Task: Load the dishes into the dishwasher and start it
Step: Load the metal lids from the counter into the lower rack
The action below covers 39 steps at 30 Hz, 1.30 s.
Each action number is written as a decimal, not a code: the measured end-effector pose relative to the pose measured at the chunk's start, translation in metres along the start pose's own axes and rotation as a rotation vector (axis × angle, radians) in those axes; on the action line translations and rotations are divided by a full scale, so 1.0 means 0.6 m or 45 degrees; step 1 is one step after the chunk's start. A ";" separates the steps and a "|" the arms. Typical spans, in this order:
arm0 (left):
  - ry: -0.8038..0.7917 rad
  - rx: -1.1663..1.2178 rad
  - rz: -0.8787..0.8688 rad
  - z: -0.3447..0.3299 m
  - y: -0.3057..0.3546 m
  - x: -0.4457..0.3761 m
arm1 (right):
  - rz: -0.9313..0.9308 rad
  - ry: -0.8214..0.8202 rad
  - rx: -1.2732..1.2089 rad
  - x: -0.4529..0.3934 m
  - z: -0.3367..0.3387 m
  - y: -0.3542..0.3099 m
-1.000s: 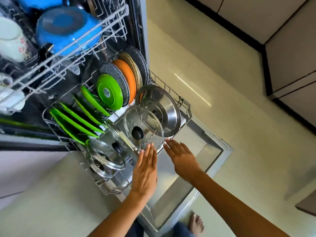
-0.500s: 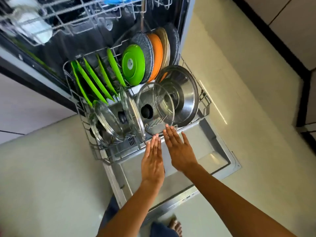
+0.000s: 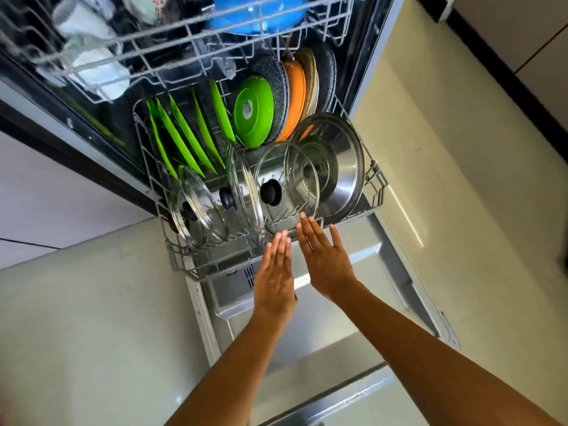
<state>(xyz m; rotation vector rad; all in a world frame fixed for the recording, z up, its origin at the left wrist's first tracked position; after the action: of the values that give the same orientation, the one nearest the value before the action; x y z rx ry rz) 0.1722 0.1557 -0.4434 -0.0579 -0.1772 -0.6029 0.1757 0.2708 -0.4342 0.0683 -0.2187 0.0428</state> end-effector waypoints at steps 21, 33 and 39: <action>-0.091 -0.045 -0.033 0.051 -0.186 -0.258 | -0.027 -0.073 0.047 -0.306 0.060 0.009; -0.093 -0.055 -0.067 0.065 -0.270 -0.370 | -0.061 -0.076 -0.001 -0.432 0.094 0.010; -0.062 -0.106 -0.104 0.053 -0.284 -0.377 | -0.063 -0.048 0.028 -0.442 0.088 0.009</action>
<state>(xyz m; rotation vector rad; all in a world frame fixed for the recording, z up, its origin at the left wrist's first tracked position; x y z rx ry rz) -0.1125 0.1456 -0.4533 -0.1466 -0.2020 -0.6909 -0.0948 0.2633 -0.4401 0.0965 -0.2542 -0.0054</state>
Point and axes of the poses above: each hand's wrist, its own x-axis away from the middle knuckle, its own z-axis out of the back of the hand, y = z × x, the point moved 2 cm from there along -x, towards the middle knuckle, and after that the axes turned 8 degrees about y, right-handed, at the moved point
